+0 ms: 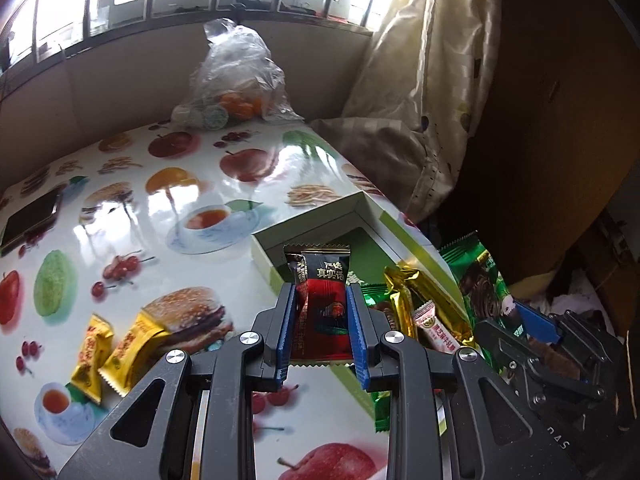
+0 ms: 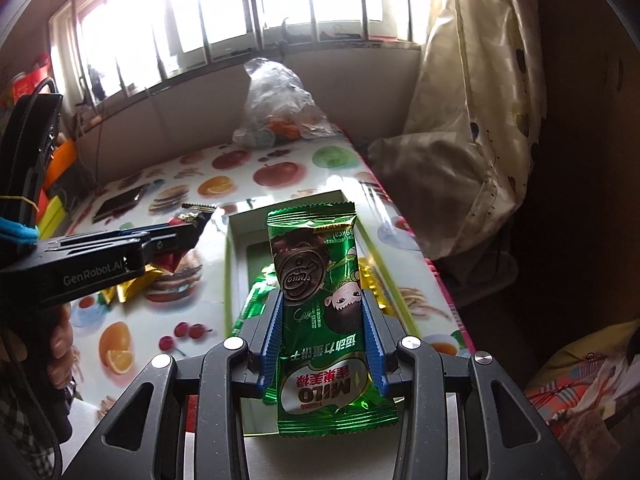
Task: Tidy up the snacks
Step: 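Carry the Milo packet and red-black candy over the green box with both grippers, then lower both snacks into the box and open both grippers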
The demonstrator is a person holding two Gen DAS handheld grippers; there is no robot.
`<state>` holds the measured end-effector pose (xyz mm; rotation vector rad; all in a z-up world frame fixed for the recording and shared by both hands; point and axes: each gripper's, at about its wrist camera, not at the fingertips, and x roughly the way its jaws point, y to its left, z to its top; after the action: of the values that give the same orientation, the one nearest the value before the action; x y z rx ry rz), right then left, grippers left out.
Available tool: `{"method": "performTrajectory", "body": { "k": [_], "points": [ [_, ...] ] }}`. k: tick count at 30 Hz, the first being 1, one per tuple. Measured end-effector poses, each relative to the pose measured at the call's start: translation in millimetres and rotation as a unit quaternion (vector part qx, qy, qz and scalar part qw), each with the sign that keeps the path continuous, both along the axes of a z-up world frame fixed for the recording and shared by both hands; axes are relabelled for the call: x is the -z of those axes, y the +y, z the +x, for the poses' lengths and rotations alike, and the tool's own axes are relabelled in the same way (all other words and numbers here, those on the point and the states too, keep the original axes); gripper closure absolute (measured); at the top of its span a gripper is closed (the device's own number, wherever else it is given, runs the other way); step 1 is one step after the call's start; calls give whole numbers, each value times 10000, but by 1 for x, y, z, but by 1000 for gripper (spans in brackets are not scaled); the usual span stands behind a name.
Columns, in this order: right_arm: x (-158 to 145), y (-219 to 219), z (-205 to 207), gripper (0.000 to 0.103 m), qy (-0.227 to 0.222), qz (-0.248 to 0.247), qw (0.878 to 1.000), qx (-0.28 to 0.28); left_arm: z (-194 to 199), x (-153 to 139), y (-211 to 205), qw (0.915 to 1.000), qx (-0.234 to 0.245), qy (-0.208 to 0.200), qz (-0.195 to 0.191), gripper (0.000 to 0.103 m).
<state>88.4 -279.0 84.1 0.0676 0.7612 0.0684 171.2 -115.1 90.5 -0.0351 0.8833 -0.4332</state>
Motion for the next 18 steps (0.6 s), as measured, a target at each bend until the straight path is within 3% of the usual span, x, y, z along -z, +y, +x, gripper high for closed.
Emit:
{"method": "performTrajectory", "body": {
  "k": [18],
  "points": [
    [38,-18,47,67,550,-44,9984,96,36,37,-32,9992,101,355,121,77]
  ]
}}
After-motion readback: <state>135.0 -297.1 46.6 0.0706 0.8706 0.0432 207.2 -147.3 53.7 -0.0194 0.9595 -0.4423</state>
